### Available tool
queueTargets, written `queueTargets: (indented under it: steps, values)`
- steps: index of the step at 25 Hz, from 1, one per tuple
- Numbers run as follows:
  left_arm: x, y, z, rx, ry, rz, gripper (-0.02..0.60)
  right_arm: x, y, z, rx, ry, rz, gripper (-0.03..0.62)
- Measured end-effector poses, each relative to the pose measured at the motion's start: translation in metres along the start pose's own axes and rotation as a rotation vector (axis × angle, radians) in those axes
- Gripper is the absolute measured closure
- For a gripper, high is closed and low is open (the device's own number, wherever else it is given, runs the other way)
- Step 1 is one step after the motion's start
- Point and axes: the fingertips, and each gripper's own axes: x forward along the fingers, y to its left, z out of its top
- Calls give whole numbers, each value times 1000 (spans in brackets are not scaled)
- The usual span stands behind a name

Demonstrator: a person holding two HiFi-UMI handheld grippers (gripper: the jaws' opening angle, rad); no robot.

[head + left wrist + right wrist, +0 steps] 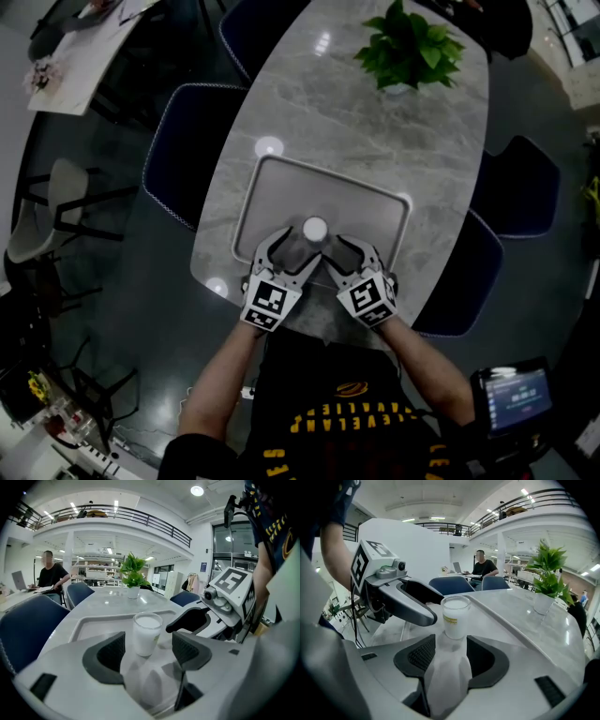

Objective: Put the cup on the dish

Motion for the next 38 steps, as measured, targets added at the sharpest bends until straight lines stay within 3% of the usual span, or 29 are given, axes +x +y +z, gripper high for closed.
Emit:
queueTargets:
  steps: [11, 12, 13, 14, 18, 21, 24, 28, 31, 38]
  values:
    - [-53, -27, 18, -145, -98, 68, 279, -55, 8, 26, 160, -167, 31, 387]
    - [-57, -30, 21, -164, -115, 69, 279, -62, 9, 29, 161, -187, 31, 432]
    - [-61, -34, 24, -179, -130, 71, 279, -69, 9, 31, 163, -209, 30, 540]
    - [-65, -37, 27, -188, -144, 73, 279, -76, 10, 34, 172, -229, 29, 586]
    - [-82, -54, 42, -186, -194, 79, 281, -103, 13, 43, 234, -305, 34, 588]
    - [-98, -70, 56, -166, -228, 98, 362, -129, 16, 53, 285, -350, 36, 588]
    - [-115, -86, 65, -154, -233, 152, 581, -157, 21, 63, 298, -411, 41, 588]
    - [-138, -117, 91, -206, -291, 142, 581, -196, 32, 86, 281, -526, 33, 588]
    - [-153, -137, 105, -224, -310, 175, 581, -225, 40, 101, 254, -594, 35, 588]
    - [-173, -191, 133, -157, -384, 180, 581, -275, 61, 99, 190, -626, 59, 588]
